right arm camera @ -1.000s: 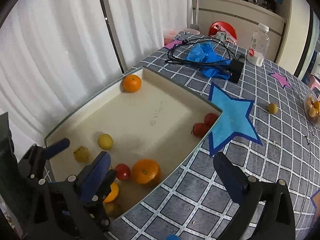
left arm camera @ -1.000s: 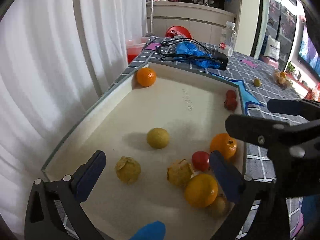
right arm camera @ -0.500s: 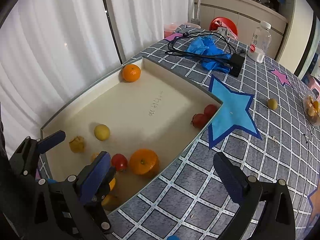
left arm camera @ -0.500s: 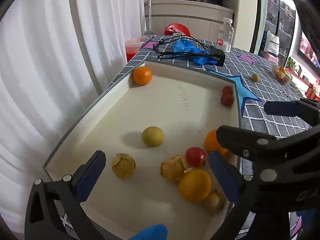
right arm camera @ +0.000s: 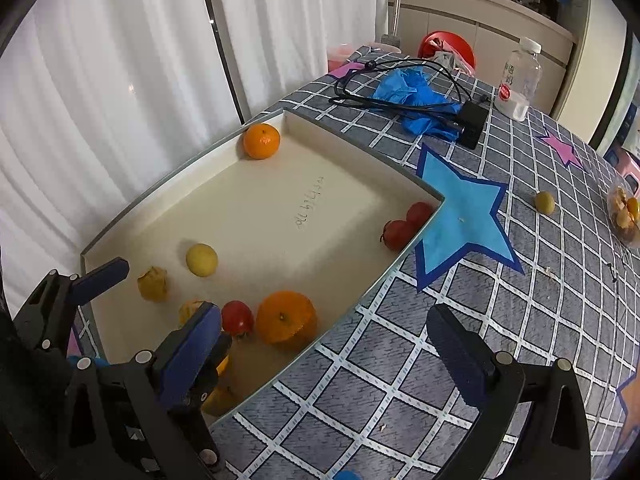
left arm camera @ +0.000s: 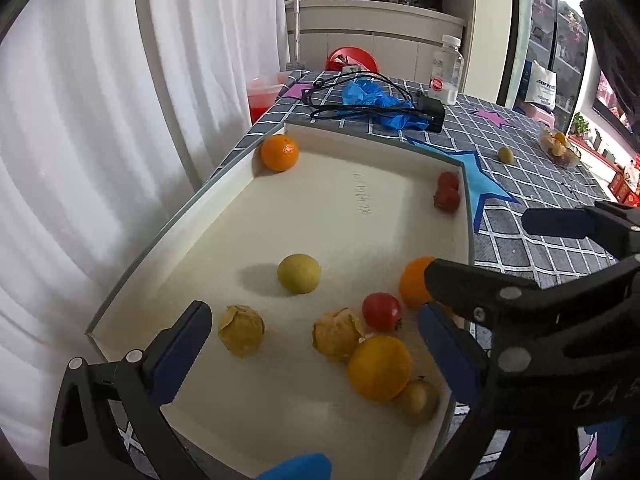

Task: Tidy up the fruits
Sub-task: 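Open both grippers to drop the fruits into the tray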

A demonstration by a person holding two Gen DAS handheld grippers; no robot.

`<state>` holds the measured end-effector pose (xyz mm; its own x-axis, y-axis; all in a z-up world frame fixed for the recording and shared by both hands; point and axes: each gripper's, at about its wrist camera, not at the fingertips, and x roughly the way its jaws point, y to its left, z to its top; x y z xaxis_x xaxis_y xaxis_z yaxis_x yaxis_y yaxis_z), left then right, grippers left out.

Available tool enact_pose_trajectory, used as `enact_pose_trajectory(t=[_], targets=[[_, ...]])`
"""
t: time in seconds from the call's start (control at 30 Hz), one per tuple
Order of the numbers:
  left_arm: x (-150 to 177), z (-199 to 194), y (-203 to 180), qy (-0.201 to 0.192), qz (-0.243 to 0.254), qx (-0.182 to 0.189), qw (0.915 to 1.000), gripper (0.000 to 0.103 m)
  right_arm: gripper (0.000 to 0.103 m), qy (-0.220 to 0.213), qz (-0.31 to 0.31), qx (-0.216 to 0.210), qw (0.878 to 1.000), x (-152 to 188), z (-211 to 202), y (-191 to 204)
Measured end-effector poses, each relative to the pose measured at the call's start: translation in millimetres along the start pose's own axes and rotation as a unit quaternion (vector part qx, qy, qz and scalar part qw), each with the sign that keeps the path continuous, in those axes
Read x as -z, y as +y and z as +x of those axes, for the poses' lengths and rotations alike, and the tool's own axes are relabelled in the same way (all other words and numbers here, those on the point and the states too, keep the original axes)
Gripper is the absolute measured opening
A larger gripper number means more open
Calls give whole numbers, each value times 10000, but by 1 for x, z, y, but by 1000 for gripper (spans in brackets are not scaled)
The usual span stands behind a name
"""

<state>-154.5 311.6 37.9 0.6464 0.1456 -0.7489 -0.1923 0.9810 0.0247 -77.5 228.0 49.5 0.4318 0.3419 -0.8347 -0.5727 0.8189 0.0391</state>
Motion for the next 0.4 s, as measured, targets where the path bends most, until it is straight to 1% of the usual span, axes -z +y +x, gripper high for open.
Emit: enact_pose_trajectory(t=[0.2, 0.4], targets=[[0, 1, 0, 29, 3, -3, 10000, 103, 103, 45, -23, 4, 10000, 3, 2, 2], [1, -1, 0, -38, 53, -34, 10000, 103, 103, 39, -36, -10, 10000, 4, 1, 3]])
